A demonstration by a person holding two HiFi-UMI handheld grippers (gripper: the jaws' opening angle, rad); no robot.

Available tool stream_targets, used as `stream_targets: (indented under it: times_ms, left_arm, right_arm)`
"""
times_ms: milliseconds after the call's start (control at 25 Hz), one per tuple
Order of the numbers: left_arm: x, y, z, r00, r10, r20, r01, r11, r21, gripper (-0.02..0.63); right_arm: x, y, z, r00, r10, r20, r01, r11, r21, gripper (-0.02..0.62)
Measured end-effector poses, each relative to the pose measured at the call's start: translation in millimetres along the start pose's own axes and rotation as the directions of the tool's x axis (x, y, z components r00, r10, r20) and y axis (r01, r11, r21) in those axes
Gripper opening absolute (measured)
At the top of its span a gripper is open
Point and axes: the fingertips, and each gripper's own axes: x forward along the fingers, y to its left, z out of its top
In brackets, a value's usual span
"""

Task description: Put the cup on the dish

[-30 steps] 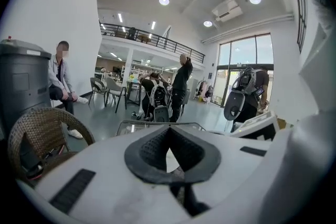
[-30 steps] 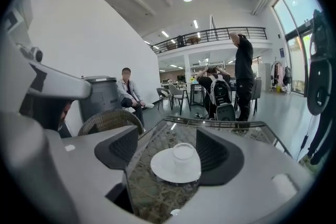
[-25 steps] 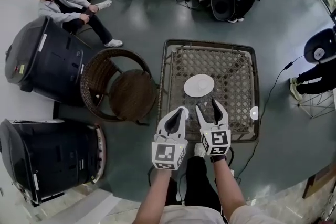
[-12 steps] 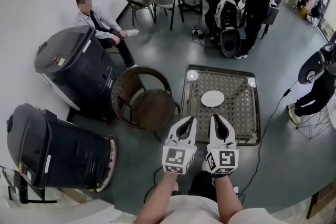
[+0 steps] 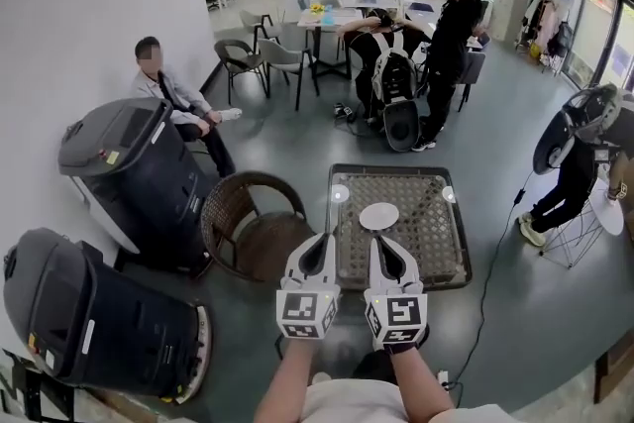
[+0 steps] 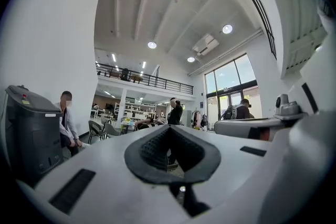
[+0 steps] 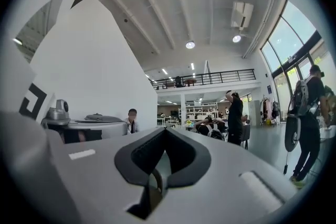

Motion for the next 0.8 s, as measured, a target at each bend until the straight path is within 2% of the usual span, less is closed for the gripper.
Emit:
stream_targets:
  times_ms: [360, 560, 800]
  left_arm:
    - [-8.0, -25.6, 11.3, 0.998, -0.053, 0.022, 0.053, 0.998, 0.017, 0.005]
    - [-12.6, -30.8, 11.9, 0.998, -0.057, 0.032, 0.057, 0.998, 0.028, 0.005]
    - [-18.2, -25.9, 15.8, 0.998, -0.057, 0.035, 0.057, 0.998, 0.002, 0.005]
  right_arm:
    - [-12.1, -2.0, 17.3, 0.999, -0.02, 0.038, 0.019, 1.0, 0.015, 0.0]
    - [-16.7, 1.3, 18.6, 0.999, -0.011, 0.045, 0.011, 1.0, 0.014, 0.0]
    - [-23.5, 1.9, 20.6, 0.999, -0.028, 0.044, 0.028, 1.0, 0.006, 0.0]
